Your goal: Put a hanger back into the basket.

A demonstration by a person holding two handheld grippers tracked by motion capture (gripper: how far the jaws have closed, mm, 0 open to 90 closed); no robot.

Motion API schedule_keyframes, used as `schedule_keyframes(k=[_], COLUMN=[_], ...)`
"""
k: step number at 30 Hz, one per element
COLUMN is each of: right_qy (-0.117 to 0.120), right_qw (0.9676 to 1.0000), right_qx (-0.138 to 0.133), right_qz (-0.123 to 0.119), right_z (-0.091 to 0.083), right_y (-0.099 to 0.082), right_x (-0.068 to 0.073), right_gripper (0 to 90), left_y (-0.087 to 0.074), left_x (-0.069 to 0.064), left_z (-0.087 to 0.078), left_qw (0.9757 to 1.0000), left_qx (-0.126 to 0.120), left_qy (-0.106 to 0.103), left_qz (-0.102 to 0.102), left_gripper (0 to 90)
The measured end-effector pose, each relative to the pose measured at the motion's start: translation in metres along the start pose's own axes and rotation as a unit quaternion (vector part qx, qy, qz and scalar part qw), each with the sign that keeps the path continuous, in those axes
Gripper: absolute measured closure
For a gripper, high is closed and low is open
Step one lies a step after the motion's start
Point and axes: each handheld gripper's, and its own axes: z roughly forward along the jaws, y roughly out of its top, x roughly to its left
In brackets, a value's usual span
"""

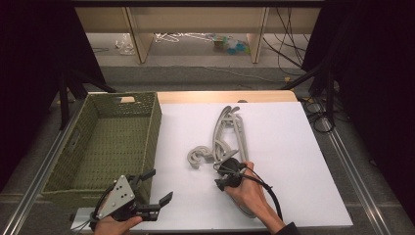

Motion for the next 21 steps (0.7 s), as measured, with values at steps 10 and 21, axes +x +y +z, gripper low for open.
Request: schedule_keyframes(k=[10,21], right_qy=[0.018,0.061], right_qw=[0.9998,0.9965], right_qx=[-0.004,-0.032], right_qz=[0.006,0.049], right_z=[-0.013,-0.032], right_y=[0.002,-0.006], right_x=[-0.004,-0.018], right_gripper=[67.7,75.1], left_y=[0.0,0.001], left_x=[0.0,0.0], left_z=[0.0,-0.001], left_qw=[1.0,0.9999], left_qx=[-0.002,-0.013], left_qy=[-0.001,-0.003], left_qz=[-0.004,0.0], left_gripper=[15.9,15.9])
